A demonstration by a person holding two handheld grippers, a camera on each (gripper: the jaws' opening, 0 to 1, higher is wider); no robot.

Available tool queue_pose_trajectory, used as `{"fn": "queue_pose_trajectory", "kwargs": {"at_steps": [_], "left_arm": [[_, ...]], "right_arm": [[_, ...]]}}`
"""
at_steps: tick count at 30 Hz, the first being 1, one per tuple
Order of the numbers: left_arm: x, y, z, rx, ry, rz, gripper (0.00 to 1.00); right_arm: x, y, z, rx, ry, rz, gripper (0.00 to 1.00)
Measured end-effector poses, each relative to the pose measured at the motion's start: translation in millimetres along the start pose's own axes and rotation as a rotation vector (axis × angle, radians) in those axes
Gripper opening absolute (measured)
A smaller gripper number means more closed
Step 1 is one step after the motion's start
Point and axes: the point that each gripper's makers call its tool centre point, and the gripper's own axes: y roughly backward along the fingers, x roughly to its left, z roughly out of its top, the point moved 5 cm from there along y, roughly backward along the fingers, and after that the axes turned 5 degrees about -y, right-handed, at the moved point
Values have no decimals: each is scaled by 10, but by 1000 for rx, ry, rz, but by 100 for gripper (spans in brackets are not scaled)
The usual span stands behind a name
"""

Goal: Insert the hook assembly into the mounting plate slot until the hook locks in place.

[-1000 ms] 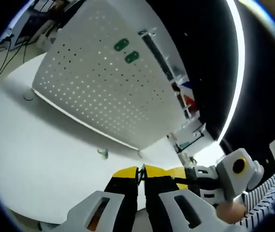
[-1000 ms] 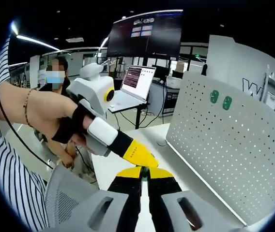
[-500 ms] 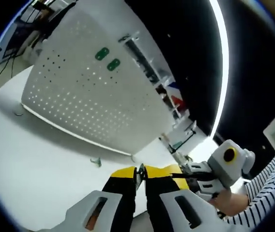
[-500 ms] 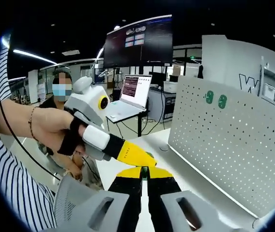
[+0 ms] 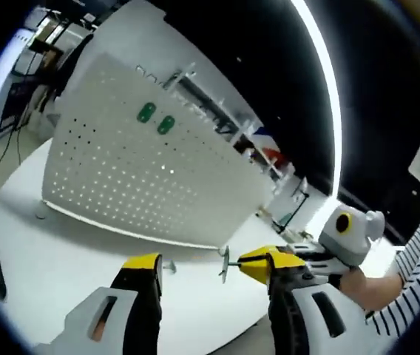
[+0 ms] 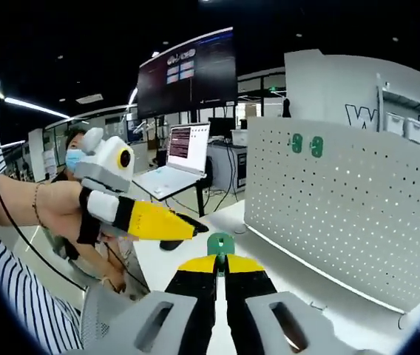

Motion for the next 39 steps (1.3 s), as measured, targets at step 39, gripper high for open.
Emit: {"fn": "queue_pose_trajectory", "kwargs": {"at_steps": [39], "left_arm": [[-20,0,-153,98,-248,65,100]], "right_arm": [[-269,-210,18,-242,-23,-376,0]]}}
